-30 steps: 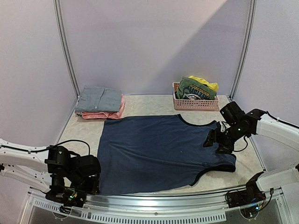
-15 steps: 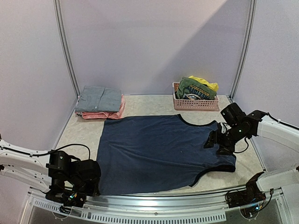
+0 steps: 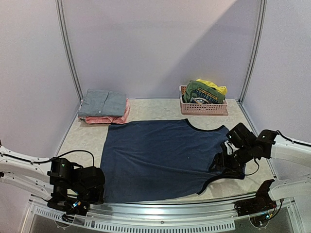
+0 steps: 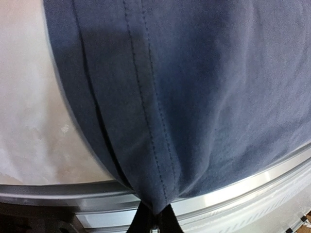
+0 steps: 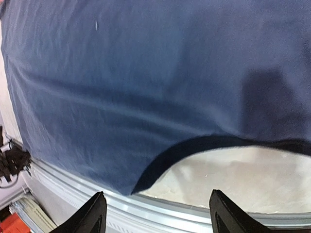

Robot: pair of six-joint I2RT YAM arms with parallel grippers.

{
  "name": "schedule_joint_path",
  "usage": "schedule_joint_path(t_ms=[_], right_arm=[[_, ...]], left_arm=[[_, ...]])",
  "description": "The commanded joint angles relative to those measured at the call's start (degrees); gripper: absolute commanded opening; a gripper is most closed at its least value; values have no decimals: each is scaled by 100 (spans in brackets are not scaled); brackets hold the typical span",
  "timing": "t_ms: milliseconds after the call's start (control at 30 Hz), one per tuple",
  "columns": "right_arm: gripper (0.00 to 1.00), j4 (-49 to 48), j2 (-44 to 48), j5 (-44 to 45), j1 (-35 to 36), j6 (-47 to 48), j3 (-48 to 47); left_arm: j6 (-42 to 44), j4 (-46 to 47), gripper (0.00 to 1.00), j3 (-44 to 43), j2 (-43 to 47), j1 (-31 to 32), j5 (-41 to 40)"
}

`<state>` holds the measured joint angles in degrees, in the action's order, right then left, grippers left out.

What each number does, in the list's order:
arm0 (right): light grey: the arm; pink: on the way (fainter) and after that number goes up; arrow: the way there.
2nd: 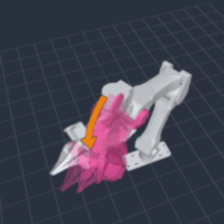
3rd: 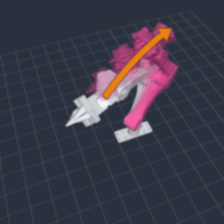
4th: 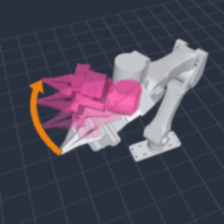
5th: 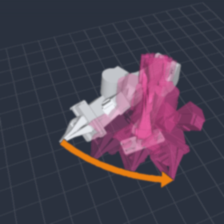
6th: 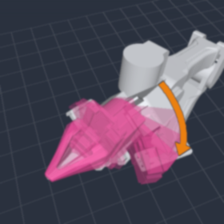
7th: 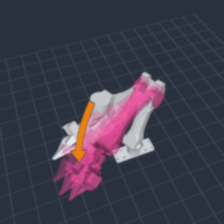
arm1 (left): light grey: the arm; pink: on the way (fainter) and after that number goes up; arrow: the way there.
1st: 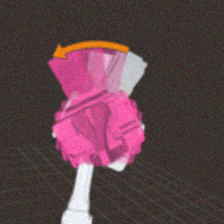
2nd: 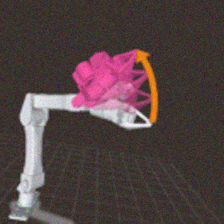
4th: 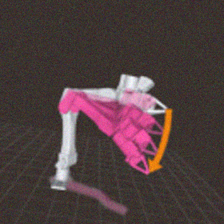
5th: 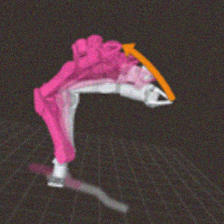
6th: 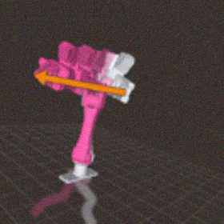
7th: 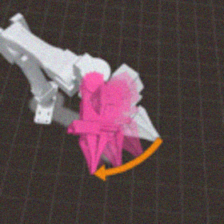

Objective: Fold and stack the mixed laundry pile
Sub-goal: Fold the flattened tank top at the center of the board.

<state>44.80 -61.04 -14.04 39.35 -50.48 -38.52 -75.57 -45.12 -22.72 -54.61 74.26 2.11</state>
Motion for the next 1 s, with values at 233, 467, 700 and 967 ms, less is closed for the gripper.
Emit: schedule_joint_path(t_ms=[233, 467, 700, 967], right_arm=[[66, -910, 118, 327, 1916, -1059, 546], [58, -1612, -1219, 552, 2961, -1023, 112], [47, -1746, -1823, 895, 3062, -929, 33], [47, -1429, -1286, 1601, 3063, -1414, 350]], left_arm=[[4, 67, 0, 16, -95, 106, -66], [41, 15, 0, -12, -111, 106, -26], [85, -179, 0, -124, -48, 115, -65], [4, -363, 0, -91, 230, 115, -149]])
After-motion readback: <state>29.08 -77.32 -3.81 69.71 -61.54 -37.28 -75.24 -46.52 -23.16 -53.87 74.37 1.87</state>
